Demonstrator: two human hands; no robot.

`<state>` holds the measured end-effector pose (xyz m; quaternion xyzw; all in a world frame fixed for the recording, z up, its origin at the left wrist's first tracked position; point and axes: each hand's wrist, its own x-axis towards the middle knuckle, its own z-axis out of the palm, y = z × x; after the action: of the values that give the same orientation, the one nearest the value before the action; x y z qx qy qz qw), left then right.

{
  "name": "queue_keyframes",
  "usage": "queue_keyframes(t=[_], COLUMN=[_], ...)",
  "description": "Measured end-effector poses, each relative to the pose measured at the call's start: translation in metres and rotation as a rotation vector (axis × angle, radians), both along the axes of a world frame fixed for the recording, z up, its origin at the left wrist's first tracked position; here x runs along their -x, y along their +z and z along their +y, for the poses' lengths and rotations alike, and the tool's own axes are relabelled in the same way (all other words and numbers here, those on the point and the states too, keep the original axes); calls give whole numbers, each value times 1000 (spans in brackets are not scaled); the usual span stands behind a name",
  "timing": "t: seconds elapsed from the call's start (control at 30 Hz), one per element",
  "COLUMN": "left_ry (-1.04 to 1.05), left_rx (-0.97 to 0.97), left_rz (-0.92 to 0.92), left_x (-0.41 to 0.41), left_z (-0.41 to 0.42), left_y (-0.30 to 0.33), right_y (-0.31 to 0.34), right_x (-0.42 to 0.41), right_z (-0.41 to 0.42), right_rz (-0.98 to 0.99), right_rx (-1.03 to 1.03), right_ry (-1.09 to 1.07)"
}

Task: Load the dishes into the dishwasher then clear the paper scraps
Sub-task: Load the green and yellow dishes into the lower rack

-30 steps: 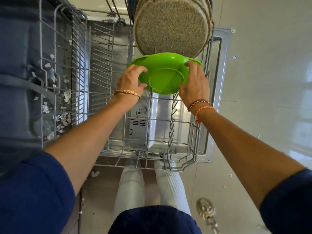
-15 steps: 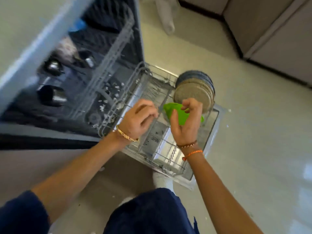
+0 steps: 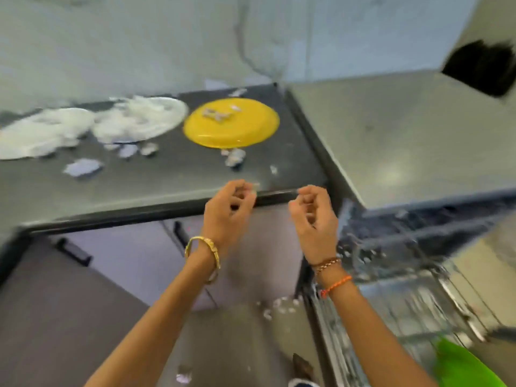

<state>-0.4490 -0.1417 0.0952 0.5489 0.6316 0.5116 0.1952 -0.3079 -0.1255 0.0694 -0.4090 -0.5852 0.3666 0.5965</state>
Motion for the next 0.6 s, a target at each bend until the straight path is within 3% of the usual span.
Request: queue_keyframes(t=[0.07, 0.2, 0.5, 0.6], left_ry=[199, 442, 560, 543], left_rx=[76, 57, 101, 124], left_rz=[-213, -498, -842, -923], left_x=[49, 114, 163, 157], left_z=[-7, -12, 106, 152], left_y=[0, -4, 1, -3], right_y=[5, 3, -4, -1], right_x=[45, 109, 148, 148], right_z=[13, 44, 173, 205], right_rz=[-105, -190, -7, 65], right_rx=[82, 133, 309, 405], right_ry=[186, 295, -126, -152])
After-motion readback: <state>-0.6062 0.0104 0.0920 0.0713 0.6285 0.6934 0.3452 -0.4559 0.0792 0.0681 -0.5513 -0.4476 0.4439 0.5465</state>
